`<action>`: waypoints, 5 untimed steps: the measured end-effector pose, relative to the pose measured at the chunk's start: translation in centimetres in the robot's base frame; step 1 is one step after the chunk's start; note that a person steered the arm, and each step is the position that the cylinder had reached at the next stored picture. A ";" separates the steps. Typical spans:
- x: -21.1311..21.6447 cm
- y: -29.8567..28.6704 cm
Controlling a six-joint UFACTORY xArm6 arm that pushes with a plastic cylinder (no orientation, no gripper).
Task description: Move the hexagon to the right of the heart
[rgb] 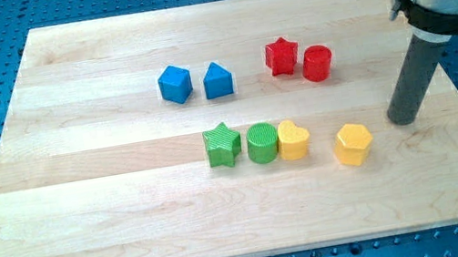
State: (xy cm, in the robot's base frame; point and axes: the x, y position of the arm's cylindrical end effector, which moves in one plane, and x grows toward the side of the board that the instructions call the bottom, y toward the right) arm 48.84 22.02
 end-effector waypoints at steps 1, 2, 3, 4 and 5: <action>4.2 -3.2; 7.0 -6.3; 6.8 -6.3; 3.8 -6.3; 3.4 -6.1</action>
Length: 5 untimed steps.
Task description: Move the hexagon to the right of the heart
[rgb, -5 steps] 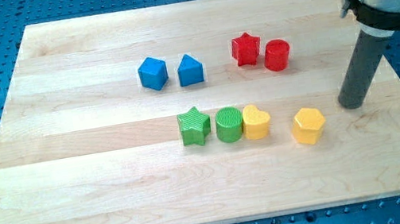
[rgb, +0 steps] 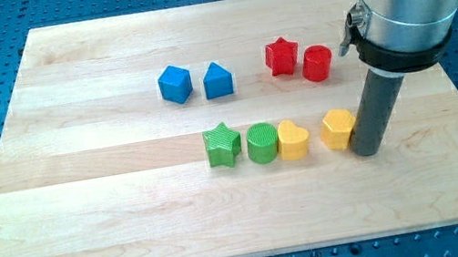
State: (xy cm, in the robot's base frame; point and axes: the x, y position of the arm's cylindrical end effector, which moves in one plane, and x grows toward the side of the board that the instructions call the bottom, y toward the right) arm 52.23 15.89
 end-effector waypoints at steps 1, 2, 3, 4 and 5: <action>-0.1 0.7; -2.7 3.6; -2.9 0.9; -2.9 -2.1; -2.9 -1.5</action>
State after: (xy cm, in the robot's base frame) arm 49.29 14.34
